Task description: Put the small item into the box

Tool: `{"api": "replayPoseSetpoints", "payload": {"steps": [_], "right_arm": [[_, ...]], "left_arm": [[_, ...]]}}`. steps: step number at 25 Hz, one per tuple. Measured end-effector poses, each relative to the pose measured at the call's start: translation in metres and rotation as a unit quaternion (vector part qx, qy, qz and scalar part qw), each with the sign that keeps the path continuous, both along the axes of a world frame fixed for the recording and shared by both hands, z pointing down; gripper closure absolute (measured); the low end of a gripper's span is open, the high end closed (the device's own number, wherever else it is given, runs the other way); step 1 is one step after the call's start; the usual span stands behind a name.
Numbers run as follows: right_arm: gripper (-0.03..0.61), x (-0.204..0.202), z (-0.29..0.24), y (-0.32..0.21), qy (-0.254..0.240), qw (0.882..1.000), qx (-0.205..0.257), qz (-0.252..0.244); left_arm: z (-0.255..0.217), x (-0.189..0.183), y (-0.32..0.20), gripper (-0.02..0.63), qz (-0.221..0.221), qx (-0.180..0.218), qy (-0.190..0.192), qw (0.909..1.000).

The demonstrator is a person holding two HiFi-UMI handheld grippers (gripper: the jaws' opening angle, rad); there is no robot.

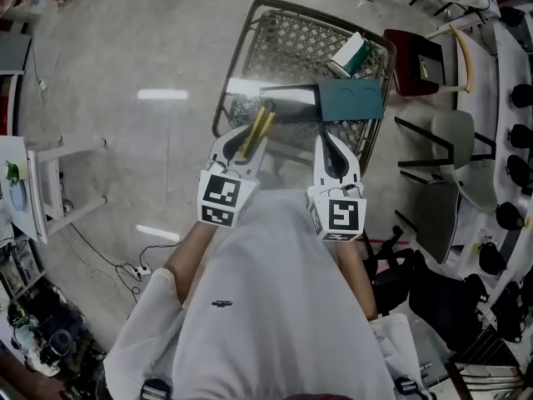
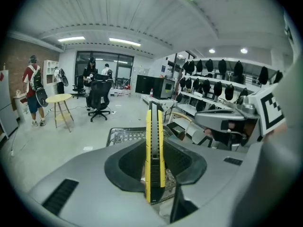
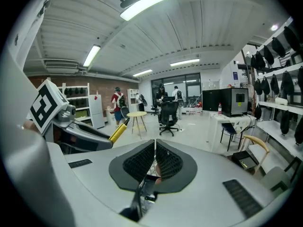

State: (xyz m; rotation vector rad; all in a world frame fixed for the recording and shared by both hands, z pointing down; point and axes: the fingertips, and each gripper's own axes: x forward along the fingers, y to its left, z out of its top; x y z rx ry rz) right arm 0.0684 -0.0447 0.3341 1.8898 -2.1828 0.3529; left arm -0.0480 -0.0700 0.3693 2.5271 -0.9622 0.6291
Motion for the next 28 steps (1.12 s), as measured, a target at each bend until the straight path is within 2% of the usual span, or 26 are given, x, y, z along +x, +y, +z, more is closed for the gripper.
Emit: {"api": "replayPoseSetpoints", "payload": {"steps": [11,16,22,28], "right_arm": [[0.574,0.012,0.037,-0.017,-0.003,0.999,-0.03,-0.013],[0.574,0.026,0.064,-0.025,-0.01,0.999,-0.048,-0.006],[0.574,0.035,0.089,-0.038,0.002,0.998,-0.058,-0.031],[0.574,0.052,0.115,-0.049,0.002,0.997,-0.066,-0.032]], "left_arm": [[0.06,0.037,-0.024,0.505,0.033,-0.021,-0.049,0.998],[0.09,0.052,-0.046,0.505,0.015,-0.014,-0.05,0.9985],[0.142,0.063,-0.062,0.505,0.012,-0.004,-0.084,0.9964],[0.185,0.067,-0.07,0.505,-0.01,-0.002,-0.101,0.9949]]}}
